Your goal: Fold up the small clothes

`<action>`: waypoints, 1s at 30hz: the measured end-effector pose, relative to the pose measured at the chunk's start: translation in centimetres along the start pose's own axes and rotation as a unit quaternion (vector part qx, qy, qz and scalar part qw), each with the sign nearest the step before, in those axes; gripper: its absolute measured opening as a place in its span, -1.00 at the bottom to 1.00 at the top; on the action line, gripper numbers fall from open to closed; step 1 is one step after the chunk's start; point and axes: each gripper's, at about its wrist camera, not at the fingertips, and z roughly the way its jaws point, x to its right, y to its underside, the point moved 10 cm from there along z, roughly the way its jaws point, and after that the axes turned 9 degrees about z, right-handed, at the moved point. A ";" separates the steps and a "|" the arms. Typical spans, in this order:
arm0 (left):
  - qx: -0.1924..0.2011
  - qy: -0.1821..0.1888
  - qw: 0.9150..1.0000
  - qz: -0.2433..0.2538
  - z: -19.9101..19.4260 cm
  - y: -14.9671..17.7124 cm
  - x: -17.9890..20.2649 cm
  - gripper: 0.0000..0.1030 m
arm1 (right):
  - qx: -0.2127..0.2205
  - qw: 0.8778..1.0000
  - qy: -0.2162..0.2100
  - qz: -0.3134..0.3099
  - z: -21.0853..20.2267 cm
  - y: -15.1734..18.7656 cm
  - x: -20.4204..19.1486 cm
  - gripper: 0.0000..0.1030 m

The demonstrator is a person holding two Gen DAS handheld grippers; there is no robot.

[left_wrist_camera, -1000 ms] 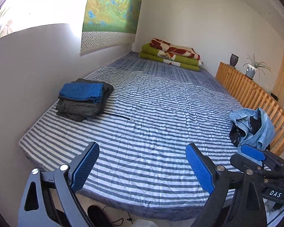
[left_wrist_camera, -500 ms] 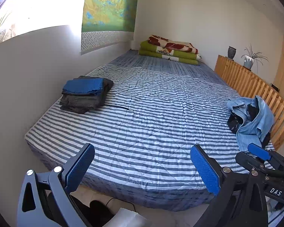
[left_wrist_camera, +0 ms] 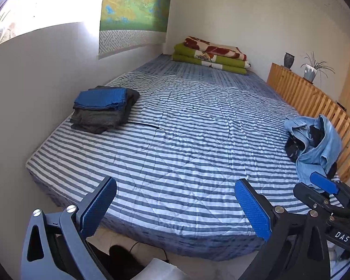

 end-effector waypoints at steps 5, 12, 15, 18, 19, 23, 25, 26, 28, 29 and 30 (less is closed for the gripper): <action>0.000 -0.001 1.000 0.003 0.4 0.0 -0.1 0.99 | -0.004 1.000 0.003 0.001 0.3 0.0 0.1 0.38; -0.003 0.000 1.000 0.004 0.8 0.1 -0.2 0.99 | -0.006 1.000 0.008 0.004 0.5 0.2 0.2 0.38; -0.003 0.000 1.000 0.006 0.9 0.1 -0.2 0.99 | -0.008 1.000 0.008 0.006 0.7 0.3 0.3 0.38; -0.002 -0.002 1.000 0.007 1.0 0.1 -0.1 0.99 | -0.013 1.000 0.008 0.010 0.9 0.5 0.4 0.38; -0.002 -0.003 1.000 0.007 1.0 0.1 -0.1 0.99 | -0.014 1.000 0.008 0.011 1.0 0.6 0.4 0.38; -0.003 -0.001 1.000 0.009 1.3 0.1 0.1 0.99 | -0.016 1.000 0.008 0.017 1.1 0.7 0.7 0.38; -0.005 -0.001 1.000 0.011 1.4 0.1 0.3 0.99 | -0.016 1.000 0.008 0.019 1.1 0.7 0.8 0.38; -0.005 0.000 1.000 0.011 1.4 0.2 0.3 0.99 | -0.017 1.000 0.009 0.020 1.2 0.8 0.9 0.38; -0.005 0.000 1.000 0.012 1.5 0.2 0.4 0.99 | -0.018 1.000 0.009 0.022 1.2 0.8 0.9 0.39; -0.005 0.000 1.000 0.012 1.5 0.2 0.4 0.99 | -0.018 1.000 0.010 0.023 1.3 0.9 1.0 0.39; -0.005 0.000 1.000 0.012 1.5 0.2 0.4 0.99 | -0.019 0.999 0.010 0.024 1.3 0.9 1.0 0.39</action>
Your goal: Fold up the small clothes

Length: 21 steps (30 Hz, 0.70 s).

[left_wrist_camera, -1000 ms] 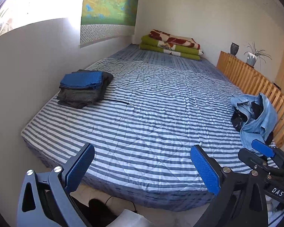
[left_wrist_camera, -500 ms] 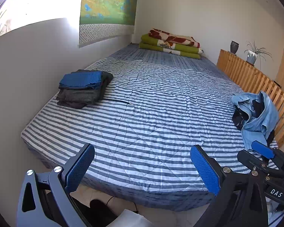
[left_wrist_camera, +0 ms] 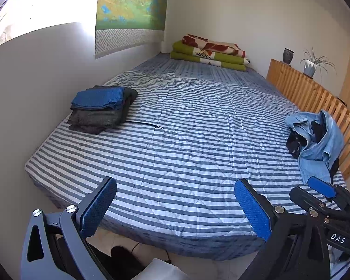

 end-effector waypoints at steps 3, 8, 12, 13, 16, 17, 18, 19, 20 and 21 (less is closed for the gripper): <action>-0.001 -0.001 1.000 -0.001 0.1 0.1 -0.1 0.99 | -0.002 1.000 -0.001 0.001 0.2 0.1 0.0 0.39; -0.004 0.001 1.000 -0.001 0.3 0.3 -0.1 0.99 | -0.005 1.000 -0.002 0.002 0.4 0.4 0.0 0.39; -0.004 0.002 1.000 0.000 0.4 0.3 -0.1 0.99 | -0.007 1.000 -0.002 0.004 0.4 0.4 -0.1 0.39; -0.004 0.002 1.000 0.000 0.4 0.3 -0.1 0.99 | -0.006 1.000 -0.002 0.004 0.4 0.4 -0.1 0.39; -0.003 0.002 1.000 0.002 0.4 0.3 -0.1 0.99 | -0.005 1.000 -0.003 0.005 0.3 0.4 -0.1 0.39; -0.003 0.002 1.000 0.003 0.4 0.3 -0.1 0.99 | -0.005 1.000 -0.003 0.005 0.3 0.4 -0.1 0.39; -0.003 0.002 1.000 0.003 0.4 0.3 -0.1 0.99 | -0.005 1.000 -0.003 0.005 0.3 0.4 -0.1 0.39; -0.003 0.002 1.000 0.004 0.4 0.3 0.0 0.99 | -0.004 1.000 -0.002 0.005 0.3 0.4 -0.2 0.39; -0.003 0.001 1.000 0.004 0.4 0.3 0.1 0.99 | -0.005 1.000 -0.002 0.006 0.3 0.4 -0.2 0.39; -0.003 0.001 1.000 0.004 0.4 0.3 0.1 0.99 | -0.006 1.000 -0.002 0.007 0.3 0.5 -0.2 0.39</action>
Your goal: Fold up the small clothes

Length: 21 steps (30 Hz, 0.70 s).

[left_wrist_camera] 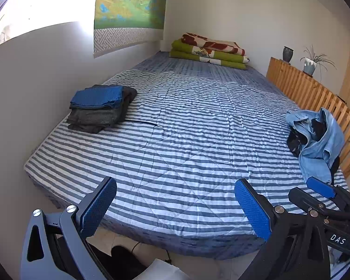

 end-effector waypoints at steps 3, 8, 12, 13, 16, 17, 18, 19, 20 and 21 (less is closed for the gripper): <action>0.000 0.000 1.000 0.002 0.0 0.0 0.1 0.99 | -0.002 1.000 0.000 0.003 0.1 0.1 0.1 0.39; 0.001 -0.001 1.000 0.004 -0.1 -0.1 0.4 0.99 | -0.001 1.000 -0.002 0.006 0.0 0.1 0.2 0.39; 0.001 -0.001 1.000 0.005 -0.2 -0.1 0.7 0.99 | -0.002 1.000 -0.002 0.006 0.0 0.1 0.1 0.39; 0.001 -0.001 1.000 0.005 -0.2 -0.1 0.7 0.99 | -0.002 1.000 -0.003 0.007 0.0 0.0 0.1 0.39; 0.002 -0.002 1.000 0.005 -0.2 -0.1 0.8 0.99 | -0.003 1.000 -0.003 0.009 0.0 0.0 0.2 0.39; 0.002 -0.002 1.000 0.006 -0.3 -0.1 0.8 0.99 | -0.004 1.000 -0.004 0.010 0.0 0.0 0.2 0.39; 0.002 -0.003 1.000 0.005 -0.3 -0.1 0.8 0.99 | -0.004 1.000 -0.004 0.011 0.0 0.0 0.2 0.39; 0.003 -0.003 1.000 0.005 -0.3 -0.1 0.8 0.99 | -0.004 1.000 -0.005 0.011 0.0 0.0 0.1 0.39; 0.003 -0.003 1.000 0.005 -0.3 -0.1 0.8 0.99 | -0.004 1.000 -0.005 0.012 0.0 0.1 0.1 0.39; 0.002 -0.003 1.000 0.005 -0.3 -0.1 0.8 0.99 | -0.005 1.000 -0.006 0.012 0.0 0.1 0.1 0.39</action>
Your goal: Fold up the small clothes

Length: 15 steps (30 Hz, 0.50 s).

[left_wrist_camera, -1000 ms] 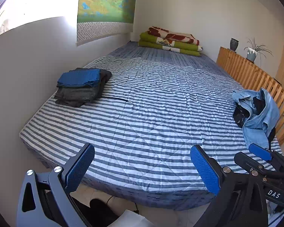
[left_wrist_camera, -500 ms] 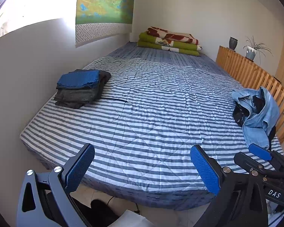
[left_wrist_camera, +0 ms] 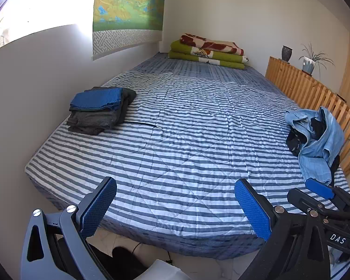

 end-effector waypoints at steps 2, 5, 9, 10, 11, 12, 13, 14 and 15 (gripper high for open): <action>0.000 0.000 1.000 0.000 0.0 0.0 0.0 0.99 | 0.000 1.000 0.000 0.000 0.0 0.0 0.0 0.39; 0.000 0.000 1.000 0.000 0.0 0.0 0.0 0.99 | 0.000 1.000 -0.001 0.001 0.0 0.0 0.1 0.39; 0.000 0.000 1.000 0.001 -0.1 0.0 0.1 0.99 | 0.001 1.000 -0.001 0.001 0.1 0.0 0.1 0.39; -0.001 0.000 1.000 0.001 -0.1 0.0 0.1 0.99 | 0.001 1.000 -0.001 0.001 0.1 0.0 0.1 0.39; -0.001 0.000 1.000 0.001 -0.1 0.0 0.1 0.99 | 0.001 1.000 -0.001 0.002 0.1 0.0 0.1 0.39; -0.001 0.000 1.000 0.001 -0.1 0.0 0.1 0.99 | 0.000 1.000 -0.001 0.002 0.1 0.1 0.1 0.39; -0.001 0.000 1.000 0.002 -0.1 0.1 0.1 0.99 | 0.000 1.000 -0.001 0.003 0.1 0.1 0.2 0.39; -0.001 0.000 1.000 0.001 -0.1 0.1 0.1 0.99 | 0.000 1.000 0.000 0.003 0.1 0.1 0.2 0.39; -0.001 0.000 1.000 0.001 -0.1 0.1 0.1 0.99 | -0.001 1.000 0.000 0.004 0.2 0.1 0.2 0.39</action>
